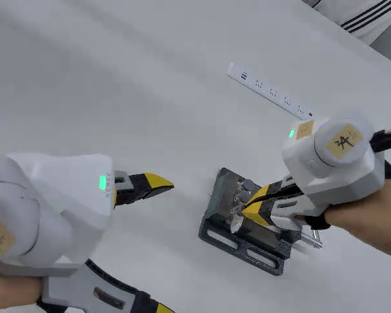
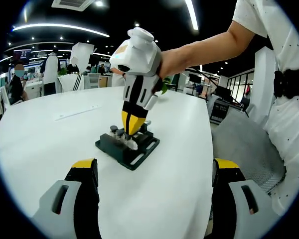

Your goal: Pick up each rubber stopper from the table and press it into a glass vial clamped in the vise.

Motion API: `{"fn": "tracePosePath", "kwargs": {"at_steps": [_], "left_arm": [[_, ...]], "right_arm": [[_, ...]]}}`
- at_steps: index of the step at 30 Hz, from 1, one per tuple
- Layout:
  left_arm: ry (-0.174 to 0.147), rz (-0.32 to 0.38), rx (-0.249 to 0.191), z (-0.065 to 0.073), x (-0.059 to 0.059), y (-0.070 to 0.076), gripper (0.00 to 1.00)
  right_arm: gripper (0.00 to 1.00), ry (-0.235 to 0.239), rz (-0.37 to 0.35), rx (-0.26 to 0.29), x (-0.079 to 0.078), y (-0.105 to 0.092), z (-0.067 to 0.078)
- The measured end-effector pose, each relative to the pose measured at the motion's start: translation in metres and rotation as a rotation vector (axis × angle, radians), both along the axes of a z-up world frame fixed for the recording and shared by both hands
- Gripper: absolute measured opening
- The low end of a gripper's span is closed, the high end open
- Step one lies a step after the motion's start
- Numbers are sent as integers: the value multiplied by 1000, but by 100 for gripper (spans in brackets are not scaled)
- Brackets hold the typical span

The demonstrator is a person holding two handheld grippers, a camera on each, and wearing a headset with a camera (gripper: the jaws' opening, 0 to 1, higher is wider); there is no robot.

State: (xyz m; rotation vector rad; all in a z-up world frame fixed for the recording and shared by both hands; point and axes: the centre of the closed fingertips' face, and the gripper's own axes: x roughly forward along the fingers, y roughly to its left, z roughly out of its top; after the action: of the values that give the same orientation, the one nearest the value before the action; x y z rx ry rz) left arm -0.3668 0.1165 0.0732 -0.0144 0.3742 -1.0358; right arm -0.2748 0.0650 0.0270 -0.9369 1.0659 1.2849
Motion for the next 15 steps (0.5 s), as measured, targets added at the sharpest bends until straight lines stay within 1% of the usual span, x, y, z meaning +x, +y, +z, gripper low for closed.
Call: {"fn": "tracePosePath", "kwargs": {"at_steps": [5, 15], "left_arm": [[-3, 3, -4, 0, 2, 0, 95], [-5, 7, -11, 1, 3, 0, 94]], "right_arm": [[0, 15, -13, 1, -1, 1, 0], [0, 21, 2, -21, -3, 1, 1]]}}
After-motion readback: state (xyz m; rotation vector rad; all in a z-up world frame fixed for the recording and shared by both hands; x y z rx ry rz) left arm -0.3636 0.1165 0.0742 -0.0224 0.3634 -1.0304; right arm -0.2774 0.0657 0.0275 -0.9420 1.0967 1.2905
